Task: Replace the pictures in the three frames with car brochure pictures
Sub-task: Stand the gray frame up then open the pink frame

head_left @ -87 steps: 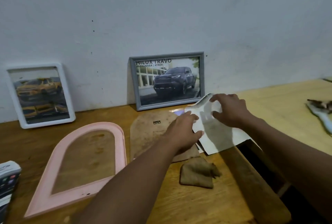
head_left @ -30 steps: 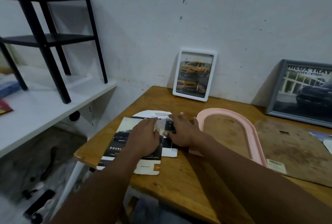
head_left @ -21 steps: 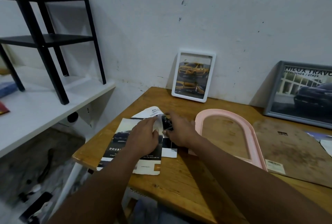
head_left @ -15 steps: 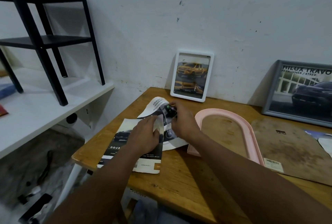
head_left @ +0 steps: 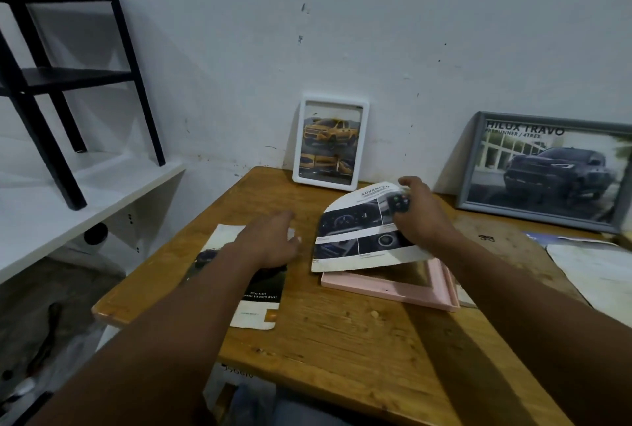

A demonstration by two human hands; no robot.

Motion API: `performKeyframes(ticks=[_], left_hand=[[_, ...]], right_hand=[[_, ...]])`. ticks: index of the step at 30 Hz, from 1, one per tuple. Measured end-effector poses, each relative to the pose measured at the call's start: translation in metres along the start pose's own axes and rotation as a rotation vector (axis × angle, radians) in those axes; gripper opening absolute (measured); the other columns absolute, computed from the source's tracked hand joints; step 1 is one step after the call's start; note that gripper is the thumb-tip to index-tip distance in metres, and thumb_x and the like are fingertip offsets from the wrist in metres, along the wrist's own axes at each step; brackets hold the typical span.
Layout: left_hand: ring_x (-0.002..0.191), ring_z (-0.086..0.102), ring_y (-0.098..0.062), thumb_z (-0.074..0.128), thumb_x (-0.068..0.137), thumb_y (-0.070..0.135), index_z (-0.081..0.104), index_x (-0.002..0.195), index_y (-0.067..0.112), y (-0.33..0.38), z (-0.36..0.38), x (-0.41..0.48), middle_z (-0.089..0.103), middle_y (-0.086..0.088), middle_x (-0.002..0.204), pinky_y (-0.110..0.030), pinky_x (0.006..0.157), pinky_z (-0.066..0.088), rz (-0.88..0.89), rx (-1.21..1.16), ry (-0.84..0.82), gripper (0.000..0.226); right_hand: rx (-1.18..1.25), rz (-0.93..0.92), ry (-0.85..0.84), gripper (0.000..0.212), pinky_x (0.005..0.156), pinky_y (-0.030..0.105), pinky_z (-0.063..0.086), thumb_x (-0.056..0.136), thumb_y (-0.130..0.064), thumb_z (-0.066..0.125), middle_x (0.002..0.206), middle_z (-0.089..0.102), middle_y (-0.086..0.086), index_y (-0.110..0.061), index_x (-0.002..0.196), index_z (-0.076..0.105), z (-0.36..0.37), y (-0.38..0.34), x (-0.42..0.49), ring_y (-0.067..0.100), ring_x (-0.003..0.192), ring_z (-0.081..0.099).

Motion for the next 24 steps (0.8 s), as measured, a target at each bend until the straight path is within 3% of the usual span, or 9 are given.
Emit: performKeyframes(ticks=[2, 6, 10, 13, 18, 21, 24], left_hand=[[0.141, 0.043, -0.025, 0.063, 0.097, 0.042, 0.033, 0.155, 0.029, 0.023, 0.010, 0.003, 0.040, -0.002, 0.158, -0.045, 0.109, 0.045, 0.046, -0.037, -0.016, 0.066], [0.136, 0.047, -0.020, 0.062, 0.098, 0.039, 0.039, 0.151, 0.033, 0.070, 0.030, 0.003, 0.047, 0.003, 0.152, -0.042, 0.106, 0.048, 0.174, -0.087, -0.033, 0.058], [0.122, 0.056, -0.016, 0.062, 0.098, 0.033, 0.053, 0.141, 0.031, 0.085, 0.042, 0.004, 0.058, 0.005, 0.139, -0.030, 0.091, 0.050, 0.229, -0.086, -0.015, 0.043], [0.116, 0.059, -0.014, 0.063, 0.097, 0.031, 0.060, 0.133, 0.029, 0.084, 0.043, 0.006, 0.063, 0.005, 0.132, -0.034, 0.093, 0.054, 0.235, -0.063, 0.029, 0.036], [0.114, 0.058, -0.015, 0.061, 0.098, 0.030, 0.061, 0.133, 0.024, 0.085, 0.044, 0.005, 0.062, 0.003, 0.131, -0.032, 0.090, 0.053, 0.213, -0.088, 0.103, 0.035], [0.126, 0.049, -0.017, 0.058, 0.100, 0.034, 0.054, 0.141, 0.025, 0.088, 0.052, 0.005, 0.053, 0.002, 0.142, -0.028, 0.092, 0.044, 0.211, -0.050, 0.128, 0.042], [0.143, 0.031, -0.021, 0.054, 0.102, 0.034, 0.047, 0.148, 0.023, 0.093, 0.057, 0.005, 0.037, 0.000, 0.157, -0.037, 0.110, 0.038, 0.231, -0.008, 0.139, 0.048]], right_hand=[[-0.042, 0.030, 0.006, 0.064, 0.056, 0.024, 0.054, 0.086, 0.000, 0.067, 0.134, 0.056, 0.009, -0.023, 0.140, 0.043, -0.009, 0.016, -0.004, 0.024, 0.101, 0.065], [-0.126, 0.015, -0.023, 0.059, 0.077, 0.039, 0.059, 0.085, -0.001, 0.067, 0.132, 0.056, 0.007, -0.020, 0.137, 0.046, -0.011, 0.037, -0.016, 0.024, 0.107, 0.060], [-0.453, -0.002, -0.053, 0.049, 0.100, 0.049, 0.038, 0.090, -0.028, 0.063, 0.137, 0.055, 0.002, -0.028, 0.137, 0.047, -0.006, 0.051, -0.033, 0.030, 0.126, 0.041], [-0.496, -0.045, -0.047, 0.040, 0.102, 0.049, 0.029, 0.093, -0.032, 0.053, 0.141, 0.051, -0.002, -0.030, 0.133, 0.050, 0.001, 0.059, -0.041, 0.025, 0.133, 0.032], [-0.471, -0.100, -0.085, 0.036, 0.108, 0.050, 0.030, 0.097, -0.029, 0.045, 0.144, 0.048, -0.001, -0.028, 0.132, 0.051, 0.010, 0.064, -0.044, 0.020, 0.132, 0.040], [-0.465, -0.104, -0.100, 0.038, 0.109, 0.050, 0.029, 0.098, -0.028, 0.044, 0.147, 0.046, 0.000, -0.027, 0.136, 0.047, 0.012, 0.065, -0.044, 0.021, 0.135, 0.039], [-0.438, -0.109, -0.127, 0.044, 0.113, 0.052, 0.025, 0.099, -0.030, 0.045, 0.153, 0.038, 0.001, -0.026, 0.142, 0.039, 0.006, 0.064, -0.043, 0.021, 0.140, 0.032]])
Point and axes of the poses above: each hand's wrist, its own x-axis towards the middle knuckle, its own z-axis out of the palm, y = z × x, the point moved 5 cm from there along x, towards the middle knuckle
